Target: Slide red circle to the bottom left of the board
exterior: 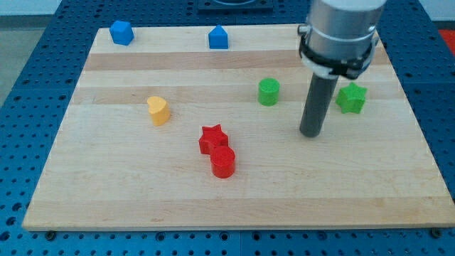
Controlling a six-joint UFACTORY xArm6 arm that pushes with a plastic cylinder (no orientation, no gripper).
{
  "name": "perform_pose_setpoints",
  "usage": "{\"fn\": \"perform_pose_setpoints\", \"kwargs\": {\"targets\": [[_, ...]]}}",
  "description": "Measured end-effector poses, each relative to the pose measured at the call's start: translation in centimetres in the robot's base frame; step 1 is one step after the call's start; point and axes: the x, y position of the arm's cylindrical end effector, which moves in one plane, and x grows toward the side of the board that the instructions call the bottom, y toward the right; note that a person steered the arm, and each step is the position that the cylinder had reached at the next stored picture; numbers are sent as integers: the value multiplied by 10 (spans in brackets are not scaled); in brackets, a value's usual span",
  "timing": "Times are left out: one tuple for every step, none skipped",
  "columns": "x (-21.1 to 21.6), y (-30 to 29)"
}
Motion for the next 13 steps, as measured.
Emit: {"fn": "perform_pose_setpoints", "kwargs": {"targets": [[27,-7],[31,-21],[31,-52],[37,-79],[46,-97],[49,-112],[49,-120],[49,-136],[49,-151],[49,-171],[49,-193],[49,-215],[49,-239]]}}
